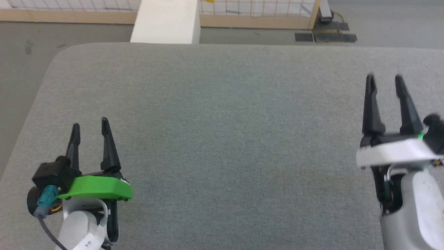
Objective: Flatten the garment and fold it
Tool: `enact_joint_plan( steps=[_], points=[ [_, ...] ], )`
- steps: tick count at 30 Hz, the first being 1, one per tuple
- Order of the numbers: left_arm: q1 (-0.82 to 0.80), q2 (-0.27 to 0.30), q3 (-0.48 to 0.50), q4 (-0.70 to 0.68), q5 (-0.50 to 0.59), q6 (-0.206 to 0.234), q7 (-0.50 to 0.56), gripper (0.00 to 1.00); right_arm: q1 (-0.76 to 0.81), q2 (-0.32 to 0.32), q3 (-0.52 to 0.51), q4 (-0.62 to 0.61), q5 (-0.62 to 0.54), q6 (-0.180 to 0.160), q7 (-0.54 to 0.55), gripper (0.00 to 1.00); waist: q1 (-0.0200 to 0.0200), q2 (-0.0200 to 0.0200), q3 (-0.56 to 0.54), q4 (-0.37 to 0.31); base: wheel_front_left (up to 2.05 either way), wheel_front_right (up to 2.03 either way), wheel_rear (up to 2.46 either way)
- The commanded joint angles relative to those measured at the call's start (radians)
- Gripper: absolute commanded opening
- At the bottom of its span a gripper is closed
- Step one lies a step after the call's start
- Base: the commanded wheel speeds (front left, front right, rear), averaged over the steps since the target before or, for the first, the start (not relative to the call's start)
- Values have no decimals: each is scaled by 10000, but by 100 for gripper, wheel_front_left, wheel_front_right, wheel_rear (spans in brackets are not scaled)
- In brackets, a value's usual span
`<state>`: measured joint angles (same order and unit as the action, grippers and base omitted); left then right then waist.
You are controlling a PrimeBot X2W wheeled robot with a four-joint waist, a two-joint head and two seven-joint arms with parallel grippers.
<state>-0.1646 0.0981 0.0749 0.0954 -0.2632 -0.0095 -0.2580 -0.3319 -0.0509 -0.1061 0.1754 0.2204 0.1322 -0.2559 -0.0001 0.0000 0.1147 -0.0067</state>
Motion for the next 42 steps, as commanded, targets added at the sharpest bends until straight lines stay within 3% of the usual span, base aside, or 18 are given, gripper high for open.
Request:
enact_joint_plan(
  steps=[1, 16, 32, 33, 42],
  points=[
    [37, -36, -78, 113, 172, -89, -35, 100, 313, 5, 23, -65, 69, -15, -55, 100, 1, 0, -261, 211, 0, 0, 0],
    [646, -223, -750, 716, 1262, -15, -37, 100, 2370, 6, 194, -88, -232, -15, -58, 100, 1, 0, -352, 5, 0, 0, 0],
    [615, -351, -625, 1080, 1140, -373, -37, 100, 2486, 6, 233, 254, -103, -15, -58, 100, 1, 0, -266, -4, 0, 0, 0],
    [626, -317, -635, 1071, 1129, -333, 3, 0, 2442, 0, 235, 231, -169, 0, 3, 0, 1, 0, -266, -3, 0, 0, 0],
    [675, -324, -646, 973, 1201, -313, 137, 0, 2483, -2, 273, 135, -272, -1, 131, 0, 1, 0, -308, 0, 0, 0, 0]
  ],
)
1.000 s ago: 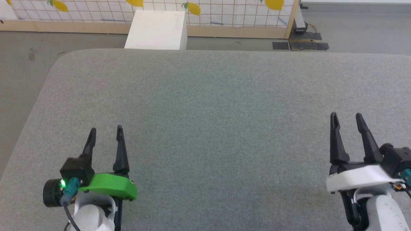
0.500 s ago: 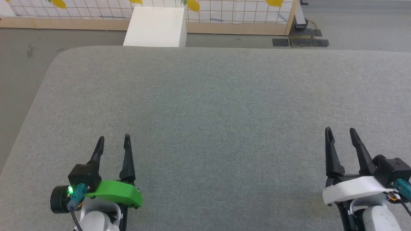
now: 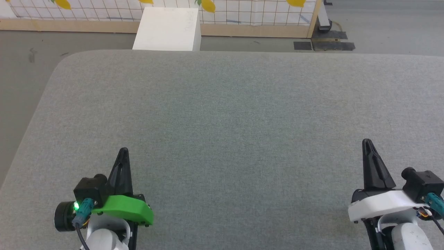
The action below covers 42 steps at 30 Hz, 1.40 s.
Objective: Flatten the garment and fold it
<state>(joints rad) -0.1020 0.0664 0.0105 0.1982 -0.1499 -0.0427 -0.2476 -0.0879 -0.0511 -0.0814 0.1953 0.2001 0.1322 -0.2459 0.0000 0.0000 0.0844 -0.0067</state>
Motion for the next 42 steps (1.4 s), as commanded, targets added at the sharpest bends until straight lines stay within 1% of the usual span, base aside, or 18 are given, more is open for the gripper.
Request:
enact_joint_plan(
  steps=[1, 42],
  points=[
    [58, -9, -2, -73, 81, 23, 56, 0, 51, 0, 33, -82, -87, -1, 53, 0, 0, 0, -12, 2, 0, 0, 0],
    [388, -62, -37, -728, 567, 161, 887, 0, 335, 3, 301, -724, -743, -6, 879, 0, 0, 0, -297, 24, 0, 0, 0]
  ],
)
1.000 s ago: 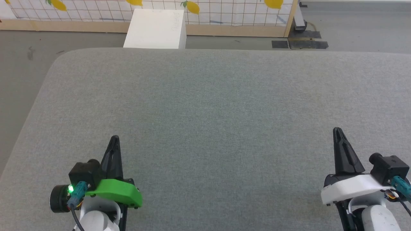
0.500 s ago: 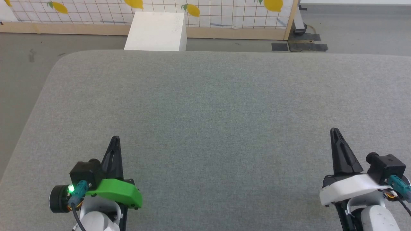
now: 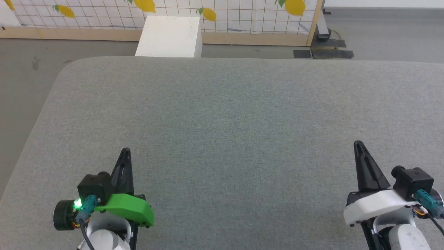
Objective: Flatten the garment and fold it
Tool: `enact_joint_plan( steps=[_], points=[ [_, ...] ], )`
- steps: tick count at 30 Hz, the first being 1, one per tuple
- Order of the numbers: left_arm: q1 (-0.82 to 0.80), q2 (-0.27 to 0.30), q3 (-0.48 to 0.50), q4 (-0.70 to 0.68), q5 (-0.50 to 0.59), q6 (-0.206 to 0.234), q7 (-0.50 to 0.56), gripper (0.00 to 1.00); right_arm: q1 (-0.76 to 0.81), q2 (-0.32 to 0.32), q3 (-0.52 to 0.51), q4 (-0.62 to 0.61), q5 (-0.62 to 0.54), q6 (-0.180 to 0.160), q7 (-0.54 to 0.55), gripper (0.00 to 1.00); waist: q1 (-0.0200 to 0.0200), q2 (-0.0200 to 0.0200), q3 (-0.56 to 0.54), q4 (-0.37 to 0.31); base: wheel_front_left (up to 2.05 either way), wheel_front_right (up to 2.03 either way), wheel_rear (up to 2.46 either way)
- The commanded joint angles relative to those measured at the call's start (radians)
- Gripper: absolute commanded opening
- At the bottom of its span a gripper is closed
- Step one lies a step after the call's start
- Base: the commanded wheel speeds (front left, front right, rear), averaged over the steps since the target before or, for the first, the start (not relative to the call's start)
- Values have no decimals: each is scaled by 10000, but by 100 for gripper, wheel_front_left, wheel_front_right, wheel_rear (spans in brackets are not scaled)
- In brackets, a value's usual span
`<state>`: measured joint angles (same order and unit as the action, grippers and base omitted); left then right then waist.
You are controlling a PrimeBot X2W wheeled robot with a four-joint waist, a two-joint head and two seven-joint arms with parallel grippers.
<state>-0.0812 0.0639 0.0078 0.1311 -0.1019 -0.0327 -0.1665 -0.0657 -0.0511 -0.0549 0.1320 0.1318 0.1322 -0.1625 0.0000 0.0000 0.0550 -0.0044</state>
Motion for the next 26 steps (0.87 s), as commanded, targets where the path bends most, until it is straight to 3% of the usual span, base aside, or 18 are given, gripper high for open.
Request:
enact_joint_plan(
  steps=[1, 26],
  points=[
    [187, -38, -11, -71, 99, 65, 93, 0, 119, 3, 42, -105, -75, -6, 63, 0, 0, 0, -10, 1, 0, 0, 0],
    [405, -72, -34, -503, 419, 156, 641, 0, 307, 5, 219, -528, -508, -9, 607, 0, 0, 0, -198, 16, 0, 0, 0]
  ],
)
